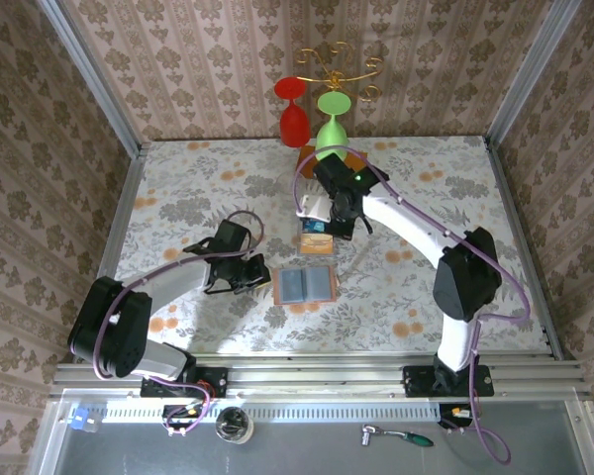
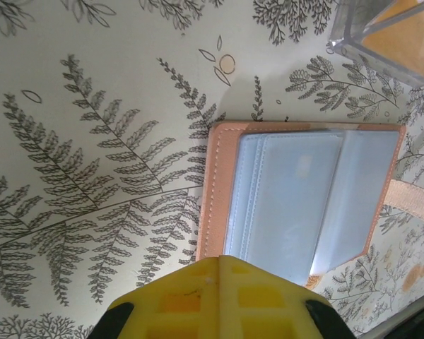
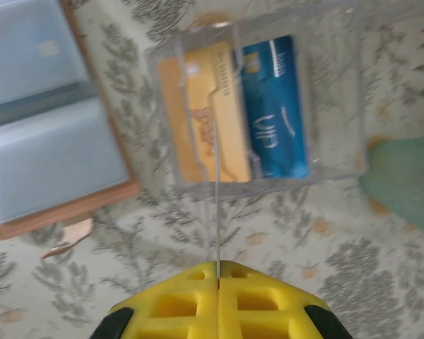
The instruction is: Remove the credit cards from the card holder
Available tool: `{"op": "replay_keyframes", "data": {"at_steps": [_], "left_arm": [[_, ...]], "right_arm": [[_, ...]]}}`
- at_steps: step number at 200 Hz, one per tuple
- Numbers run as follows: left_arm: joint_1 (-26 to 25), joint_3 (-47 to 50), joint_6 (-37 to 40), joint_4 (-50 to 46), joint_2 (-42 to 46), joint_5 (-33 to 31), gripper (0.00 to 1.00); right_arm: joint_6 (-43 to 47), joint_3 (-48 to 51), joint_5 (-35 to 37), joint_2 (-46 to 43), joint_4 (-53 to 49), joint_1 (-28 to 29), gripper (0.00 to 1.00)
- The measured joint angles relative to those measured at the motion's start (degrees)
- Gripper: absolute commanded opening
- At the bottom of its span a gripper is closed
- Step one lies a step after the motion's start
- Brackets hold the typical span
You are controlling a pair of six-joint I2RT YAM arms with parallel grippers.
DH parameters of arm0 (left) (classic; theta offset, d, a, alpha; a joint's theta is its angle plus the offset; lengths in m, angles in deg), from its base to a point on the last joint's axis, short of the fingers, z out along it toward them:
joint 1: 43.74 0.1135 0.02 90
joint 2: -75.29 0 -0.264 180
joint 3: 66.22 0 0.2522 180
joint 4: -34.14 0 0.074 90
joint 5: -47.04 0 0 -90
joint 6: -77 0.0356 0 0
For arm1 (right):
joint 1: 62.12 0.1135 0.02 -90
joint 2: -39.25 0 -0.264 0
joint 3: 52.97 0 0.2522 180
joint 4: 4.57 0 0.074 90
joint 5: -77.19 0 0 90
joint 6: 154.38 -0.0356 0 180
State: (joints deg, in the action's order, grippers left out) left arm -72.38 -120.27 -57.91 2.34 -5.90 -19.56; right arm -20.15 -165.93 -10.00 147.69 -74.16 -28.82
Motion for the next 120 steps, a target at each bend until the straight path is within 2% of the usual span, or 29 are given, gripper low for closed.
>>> {"op": "replay_keyframes", "data": {"at_steps": [51,120], "left_arm": [[1.66,-0.39,0.61,-0.85,0.0,-0.37,0.05],[4.0,-1.05,1.05,-2.38,0.0,-0.5,0.05]], "right_arm": [[3.89,-13.2,-0.57,9.97,-3.41,-1.44,0.0],[6.64,-23.71,-1.73,18.71,-7.43,-2.73,0.0]]}}
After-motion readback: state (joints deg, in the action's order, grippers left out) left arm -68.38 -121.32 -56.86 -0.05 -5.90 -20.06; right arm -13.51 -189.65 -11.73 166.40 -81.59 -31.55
